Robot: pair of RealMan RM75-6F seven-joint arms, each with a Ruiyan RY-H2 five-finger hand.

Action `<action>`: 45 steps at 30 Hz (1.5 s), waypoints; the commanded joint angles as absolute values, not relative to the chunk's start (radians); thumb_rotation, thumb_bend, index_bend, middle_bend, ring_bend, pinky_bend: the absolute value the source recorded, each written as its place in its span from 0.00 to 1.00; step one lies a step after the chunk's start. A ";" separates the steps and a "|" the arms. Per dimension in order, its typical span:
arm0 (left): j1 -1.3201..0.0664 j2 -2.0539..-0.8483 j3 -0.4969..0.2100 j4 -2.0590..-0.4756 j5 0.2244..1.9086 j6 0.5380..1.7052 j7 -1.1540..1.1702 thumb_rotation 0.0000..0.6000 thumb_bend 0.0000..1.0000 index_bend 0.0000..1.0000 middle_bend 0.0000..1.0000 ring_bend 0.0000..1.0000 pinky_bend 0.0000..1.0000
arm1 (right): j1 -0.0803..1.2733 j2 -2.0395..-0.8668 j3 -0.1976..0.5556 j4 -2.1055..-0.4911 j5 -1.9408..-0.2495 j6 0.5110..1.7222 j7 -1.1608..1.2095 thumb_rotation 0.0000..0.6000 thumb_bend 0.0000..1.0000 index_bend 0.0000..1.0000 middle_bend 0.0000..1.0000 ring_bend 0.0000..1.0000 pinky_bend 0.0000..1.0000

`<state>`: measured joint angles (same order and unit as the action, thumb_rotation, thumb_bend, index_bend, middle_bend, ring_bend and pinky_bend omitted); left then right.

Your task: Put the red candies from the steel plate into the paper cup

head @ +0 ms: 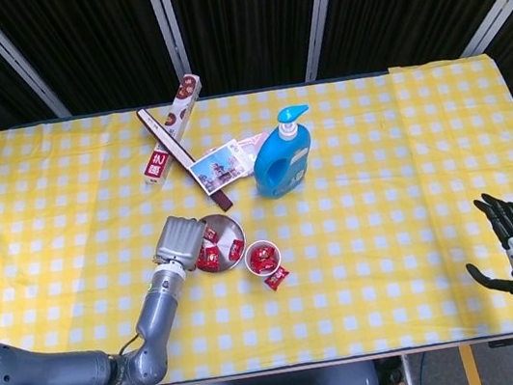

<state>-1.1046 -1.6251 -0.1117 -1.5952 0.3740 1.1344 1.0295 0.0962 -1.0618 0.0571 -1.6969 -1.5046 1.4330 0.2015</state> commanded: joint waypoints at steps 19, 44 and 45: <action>-1.121 -1.722 -0.119 -1.482 0.361 1.082 1.045 1.00 0.36 0.44 0.52 0.86 0.91 | 0.100 -1.060 0.057 -1.703 -1.494 1.420 0.198 1.00 0.34 0.00 0.00 0.00 0.00; -1.077 -1.632 -0.169 -1.613 0.531 1.166 0.950 1.00 0.44 0.51 0.62 0.87 0.92 | 0.097 -1.062 0.057 -1.703 -1.500 1.429 0.199 1.00 0.34 0.00 0.00 0.00 0.00; -1.076 -1.628 -0.171 -1.620 0.536 1.168 0.948 1.00 0.44 0.51 0.63 0.87 0.92 | 0.097 -1.062 0.057 -1.703 -1.500 1.430 0.199 1.00 0.34 0.00 0.00 0.00 0.00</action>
